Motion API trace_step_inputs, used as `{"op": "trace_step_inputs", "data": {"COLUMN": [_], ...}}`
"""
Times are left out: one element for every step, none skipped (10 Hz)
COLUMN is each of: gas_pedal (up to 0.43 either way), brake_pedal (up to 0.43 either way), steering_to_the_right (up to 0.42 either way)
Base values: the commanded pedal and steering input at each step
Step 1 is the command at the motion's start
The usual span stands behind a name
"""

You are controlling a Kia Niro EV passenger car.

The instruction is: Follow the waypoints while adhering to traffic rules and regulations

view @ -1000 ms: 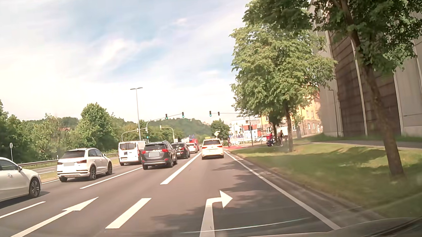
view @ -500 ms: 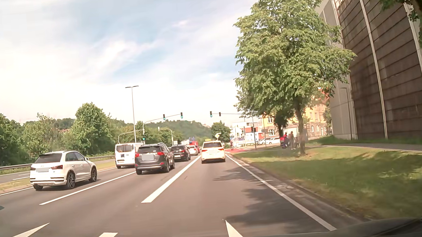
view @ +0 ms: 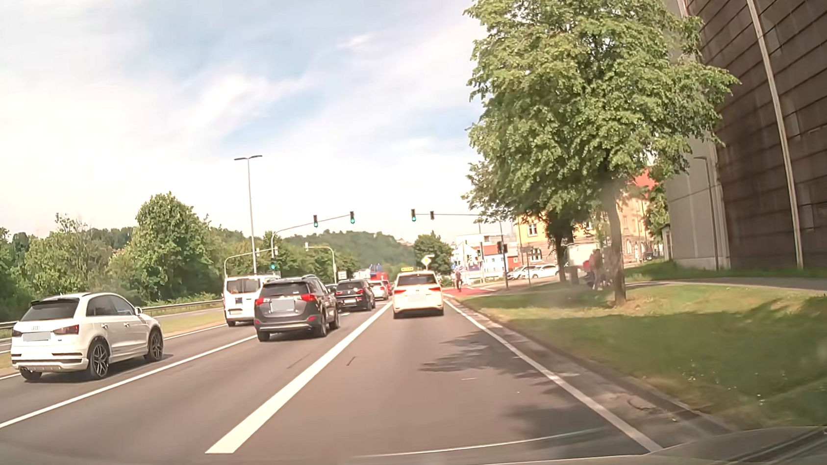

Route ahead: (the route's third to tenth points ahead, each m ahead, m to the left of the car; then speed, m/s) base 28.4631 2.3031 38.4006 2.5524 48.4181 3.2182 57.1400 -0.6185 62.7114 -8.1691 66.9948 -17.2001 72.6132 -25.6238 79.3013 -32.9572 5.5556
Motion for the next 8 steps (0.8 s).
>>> {"op": "trace_step_inputs", "data": {"gas_pedal": [0.008,0.02,0.028,0.039,0.047,0.059,0.059,0.067], "brake_pedal": [0.0,0.0,0.0,0.0,0.0,0.0,0.0,0.0], "steering_to_the_right": [-0.002,-0.001,-0.001,-0.002,-0.002,-0.002,-0.001,-0.001]}}
